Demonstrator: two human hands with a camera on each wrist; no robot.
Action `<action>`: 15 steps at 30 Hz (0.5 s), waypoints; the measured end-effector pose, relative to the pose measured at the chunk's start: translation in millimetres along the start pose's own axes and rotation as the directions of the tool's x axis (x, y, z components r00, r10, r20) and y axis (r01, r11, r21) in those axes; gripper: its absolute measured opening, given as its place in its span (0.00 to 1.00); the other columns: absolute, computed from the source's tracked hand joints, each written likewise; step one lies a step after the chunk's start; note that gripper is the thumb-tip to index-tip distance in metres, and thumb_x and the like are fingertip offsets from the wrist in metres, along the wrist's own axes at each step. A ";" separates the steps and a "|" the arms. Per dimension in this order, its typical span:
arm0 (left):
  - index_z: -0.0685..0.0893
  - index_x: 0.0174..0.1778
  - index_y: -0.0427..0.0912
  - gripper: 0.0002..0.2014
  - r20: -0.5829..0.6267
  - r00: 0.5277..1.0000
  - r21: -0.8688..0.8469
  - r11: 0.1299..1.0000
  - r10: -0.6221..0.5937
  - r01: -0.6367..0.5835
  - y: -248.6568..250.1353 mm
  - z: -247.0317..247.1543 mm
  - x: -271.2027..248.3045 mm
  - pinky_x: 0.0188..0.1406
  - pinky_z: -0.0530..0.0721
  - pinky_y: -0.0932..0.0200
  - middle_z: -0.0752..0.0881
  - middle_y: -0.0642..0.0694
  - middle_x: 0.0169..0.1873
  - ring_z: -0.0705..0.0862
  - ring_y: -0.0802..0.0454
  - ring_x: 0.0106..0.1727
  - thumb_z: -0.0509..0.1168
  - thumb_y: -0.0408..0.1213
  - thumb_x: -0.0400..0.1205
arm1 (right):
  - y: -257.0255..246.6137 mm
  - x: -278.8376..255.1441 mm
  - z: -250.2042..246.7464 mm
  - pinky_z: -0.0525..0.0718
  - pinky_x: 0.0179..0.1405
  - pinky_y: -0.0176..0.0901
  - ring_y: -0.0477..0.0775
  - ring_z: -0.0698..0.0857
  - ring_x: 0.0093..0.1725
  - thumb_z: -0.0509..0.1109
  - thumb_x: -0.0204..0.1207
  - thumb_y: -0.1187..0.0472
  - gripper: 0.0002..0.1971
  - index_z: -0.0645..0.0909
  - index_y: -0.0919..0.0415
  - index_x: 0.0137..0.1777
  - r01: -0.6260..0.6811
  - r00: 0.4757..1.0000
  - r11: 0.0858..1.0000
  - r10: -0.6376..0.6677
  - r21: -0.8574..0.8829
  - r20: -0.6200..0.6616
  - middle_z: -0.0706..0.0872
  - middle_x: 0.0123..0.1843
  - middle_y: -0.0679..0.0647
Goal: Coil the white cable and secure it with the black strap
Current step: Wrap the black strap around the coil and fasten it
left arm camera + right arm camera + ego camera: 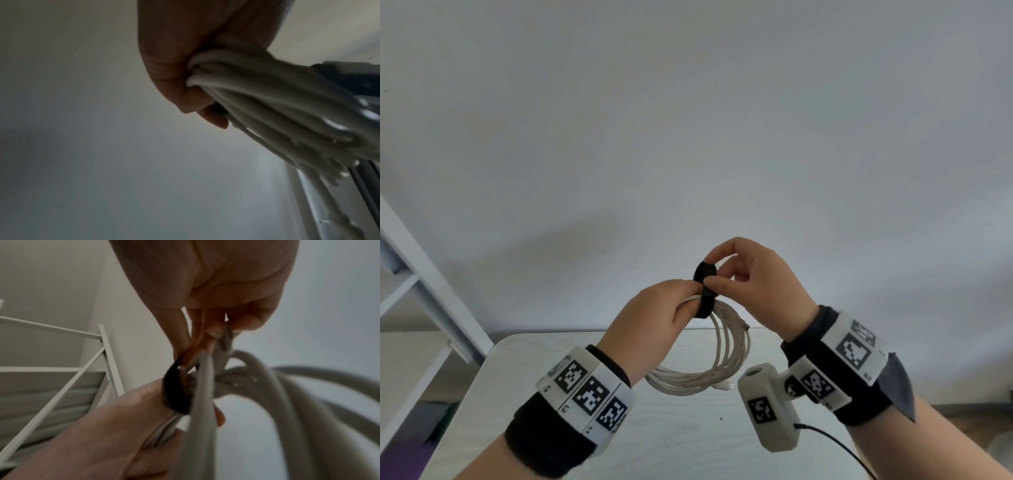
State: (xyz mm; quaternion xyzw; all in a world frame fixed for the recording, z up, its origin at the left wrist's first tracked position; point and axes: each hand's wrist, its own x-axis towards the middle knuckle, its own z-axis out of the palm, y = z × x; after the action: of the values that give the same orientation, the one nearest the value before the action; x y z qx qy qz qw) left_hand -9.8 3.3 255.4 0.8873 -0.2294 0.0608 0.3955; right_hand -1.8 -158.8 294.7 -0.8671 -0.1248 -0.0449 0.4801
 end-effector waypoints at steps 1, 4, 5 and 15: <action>0.85 0.49 0.50 0.09 0.001 1.000 0.013 1.000 0.007 -0.007 0.8 0.1 -0.8 0.42 0.80 0.59 0.87 0.54 0.39 0.83 0.59 0.42 0.59 0.38 0.83 | 0.3 2.1 -1.8 0.69 0.31 0.33 0.39 0.74 0.21 0.74 0.68 0.61 0.12 0.78 0.50 0.49 -0.006 0.999 0.999 0.007 -0.032 0.034 0.87 0.32 0.49; 0.84 0.52 0.49 0.09 0.014 1.000 0.054 0.998 0.025 -0.026 1.8 0.6 -2.7 0.41 0.81 0.58 0.87 0.52 0.42 0.83 0.57 0.42 0.59 0.41 0.83 | -0.6 6.7 -8.2 0.69 0.29 0.28 0.35 0.75 0.21 0.75 0.68 0.60 0.22 0.72 0.51 0.60 -0.034 0.989 0.997 0.044 -0.073 0.140 0.85 0.33 0.49; 0.84 0.52 0.49 0.09 0.021 0.999 0.071 0.997 0.028 -0.030 2.0 1.0 -3.6 0.41 0.80 0.59 0.87 0.53 0.42 0.83 0.57 0.42 0.58 0.41 0.83 | -0.7 8.4 -10.2 0.70 0.28 0.26 0.36 0.75 0.21 0.75 0.68 0.60 0.24 0.71 0.51 0.63 -0.045 0.983 0.996 0.059 -0.082 0.176 0.85 0.33 0.49; 0.84 0.48 0.47 0.13 0.024 0.998 0.075 0.995 0.064 -0.065 3.6 6.8 -10.4 0.39 0.81 0.55 0.86 0.52 0.40 0.83 0.55 0.40 0.55 0.47 0.81 | -0.4 16.8 -18.2 0.77 0.44 0.61 0.59 0.80 0.38 0.77 0.64 0.56 0.15 0.81 0.49 0.51 -0.133 0.889 0.990 0.138 -0.041 0.436 0.89 0.33 0.54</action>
State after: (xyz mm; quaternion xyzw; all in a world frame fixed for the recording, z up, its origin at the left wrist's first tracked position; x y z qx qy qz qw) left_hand -21.1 0.1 250.2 0.8944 -0.2598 0.0728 0.3567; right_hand 15.1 -171.1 308.1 -0.8640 -0.1685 0.1840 0.4373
